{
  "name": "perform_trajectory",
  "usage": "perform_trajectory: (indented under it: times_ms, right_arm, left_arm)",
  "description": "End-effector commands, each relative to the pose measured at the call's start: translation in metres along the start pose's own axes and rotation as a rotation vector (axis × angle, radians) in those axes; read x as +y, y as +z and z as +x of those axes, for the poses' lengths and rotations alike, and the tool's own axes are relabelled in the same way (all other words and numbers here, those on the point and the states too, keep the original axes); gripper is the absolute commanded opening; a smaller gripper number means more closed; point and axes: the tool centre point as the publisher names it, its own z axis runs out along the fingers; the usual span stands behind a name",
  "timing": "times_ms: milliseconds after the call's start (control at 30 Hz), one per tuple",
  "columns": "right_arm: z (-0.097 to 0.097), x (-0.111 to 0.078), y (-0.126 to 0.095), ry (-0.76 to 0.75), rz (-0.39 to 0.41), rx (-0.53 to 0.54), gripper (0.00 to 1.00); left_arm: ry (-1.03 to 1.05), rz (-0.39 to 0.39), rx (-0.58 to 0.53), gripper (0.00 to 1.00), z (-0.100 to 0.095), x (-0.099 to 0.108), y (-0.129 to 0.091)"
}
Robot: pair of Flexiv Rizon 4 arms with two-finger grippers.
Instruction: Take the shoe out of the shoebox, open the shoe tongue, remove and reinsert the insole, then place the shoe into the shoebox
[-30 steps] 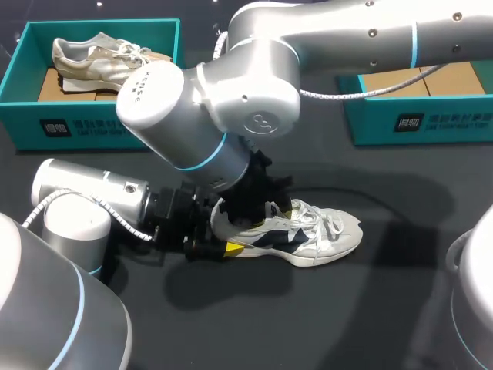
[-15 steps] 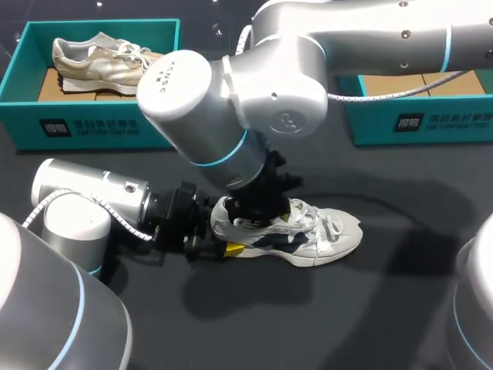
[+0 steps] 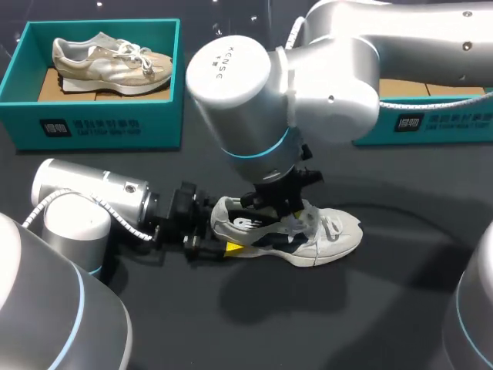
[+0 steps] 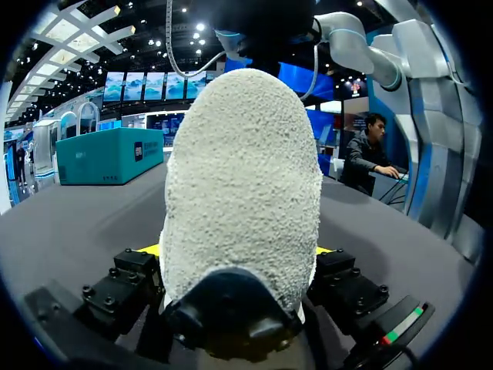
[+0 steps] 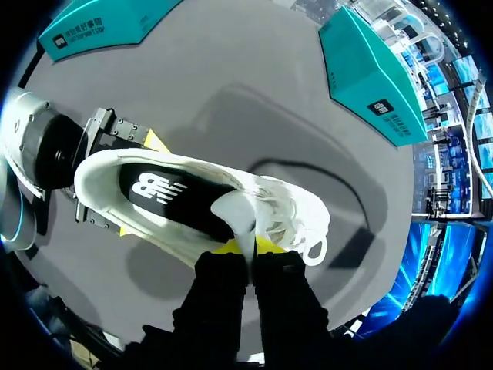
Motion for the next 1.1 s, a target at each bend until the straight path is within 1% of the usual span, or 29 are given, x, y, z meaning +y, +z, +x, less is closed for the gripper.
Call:
perform_trajectory:
  times_ms: [33,133,233,300,367,467,567,733,767,833,1100]
  right_arm:
    - [-0.005,-0.001,0.002,-0.001,-0.002,0.062,0.0]
    - [-0.005,-0.001,0.002,-0.001,-0.002,0.062,0.0]
    - [-0.016,-0.009,0.001,-0.025,-0.025,0.112,0.0]
    - [-0.024,-0.013,0.001,-0.02,-0.031,0.115,0.0]
    - [-0.032,-0.017,0.002,-0.016,-0.05,0.14,0.0]
    - [-0.044,-0.022,0.004,-0.018,-0.084,0.199,0.0]
    - [-0.055,-0.025,0.007,-0.015,-0.107,0.232,0.0]
    - [-0.069,-0.026,0.012,-0.02,-0.121,0.262,0.0]
    - [-0.071,-0.026,0.014,-0.025,-0.133,0.282,0.0]
    - [-0.075,-0.025,0.018,-0.024,-0.126,0.286,0.0]
    - [-0.086,-0.024,0.031,-0.027,-0.125,0.316,0.0]
  left_arm:
    - [0.0,-0.002,0.0,0.0,0.0,0.0,0.002]
    - [0.0,-0.002,0.0,0.0,0.0,0.0,0.002]
    - [0.0,-0.002,0.0,0.0,0.0,0.0,0.002]
    - [0.0,-0.002,0.0,0.0,0.0,0.0,0.002]
    - [0.0,-0.002,0.0,0.0,0.0,0.0,0.002]
    - [0.0,-0.002,0.0,0.0,0.0,0.0,0.002]
    - [0.0,-0.002,0.0,0.0,0.0,0.0,0.002]
    - [0.0,-0.002,0.0,0.0,0.0,0.0,0.002]
    - [0.0,-0.002,0.0,0.0,0.0,0.0,0.002]
    - [0.0,-0.002,0.0,0.0,0.0,0.0,0.002]
    - [0.0,-0.002,0.0,0.0,0.0,0.0,0.002]
